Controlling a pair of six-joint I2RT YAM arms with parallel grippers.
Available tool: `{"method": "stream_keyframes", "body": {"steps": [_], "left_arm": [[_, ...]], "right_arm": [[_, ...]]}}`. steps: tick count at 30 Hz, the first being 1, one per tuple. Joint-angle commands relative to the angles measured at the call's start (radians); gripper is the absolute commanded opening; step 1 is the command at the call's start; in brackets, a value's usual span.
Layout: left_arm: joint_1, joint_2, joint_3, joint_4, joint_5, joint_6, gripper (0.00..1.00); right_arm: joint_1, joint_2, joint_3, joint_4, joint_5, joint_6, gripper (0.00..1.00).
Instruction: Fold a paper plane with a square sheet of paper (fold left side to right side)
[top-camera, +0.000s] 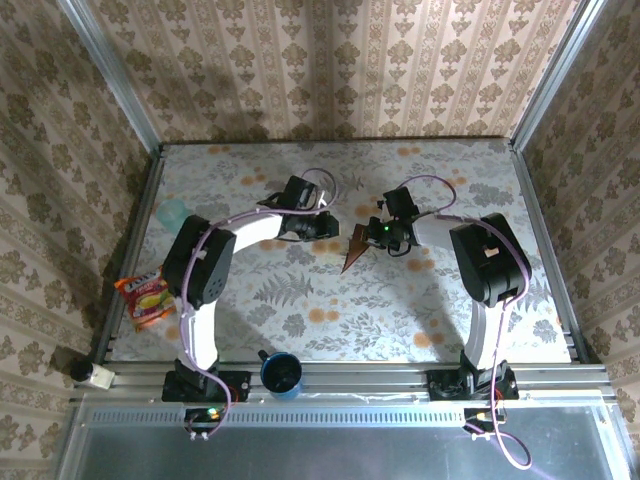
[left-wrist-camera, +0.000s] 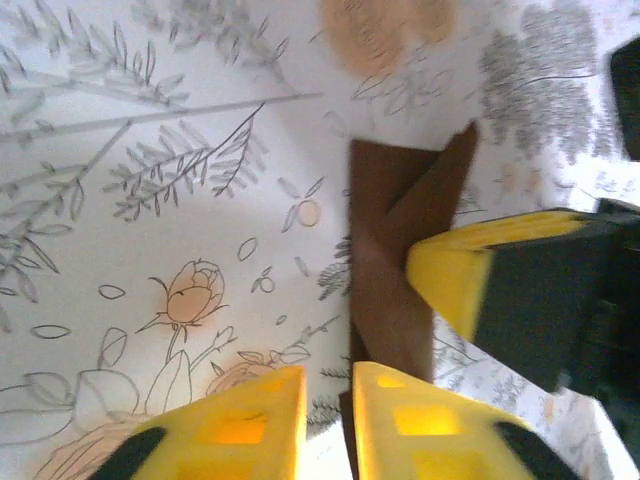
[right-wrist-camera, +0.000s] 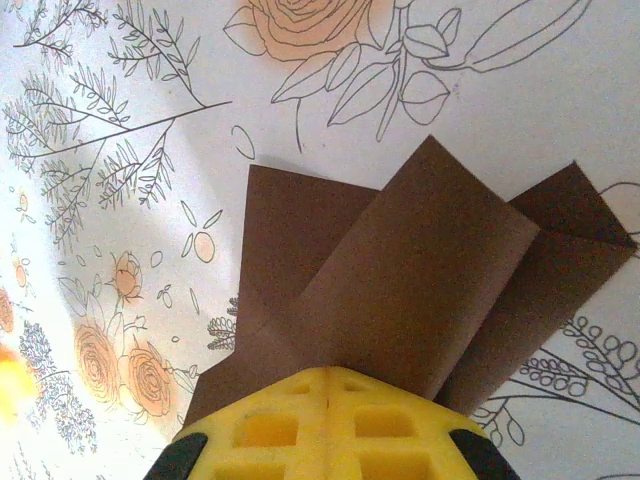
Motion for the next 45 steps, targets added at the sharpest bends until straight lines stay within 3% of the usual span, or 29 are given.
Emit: {"method": "stream_keyframes", "body": {"steps": [1, 6, 10, 21, 45], "left_arm": [[-0.015, -0.066, -0.008, -0.046, 0.055, 0.042, 0.12], [-0.054, -0.052, -0.010, 0.000, 0.243, -0.020, 0.02], [-0.092, -0.019, -0.012, 0.048, 0.298, -0.062, 0.00], [-0.097, 0.086, 0.028, -0.028, 0.215, -0.002, 0.00], [-0.086, 0.123, -0.008, -0.057, 0.116, 0.037, 0.00]], "right_arm": [[-0.004, 0.037, -0.049, -0.116, 0.033, -0.016, 0.00], [-0.005, 0.037, -0.049, -0.117, 0.032, -0.016, 0.00], [-0.002, 0.039, -0.049, -0.121, 0.032, -0.018, 0.00], [0.000, 0.041, -0.039, -0.140, 0.033, -0.025, 0.00], [0.019, 0.054, 0.004, -0.194, 0.058, -0.049, 0.00]]}}
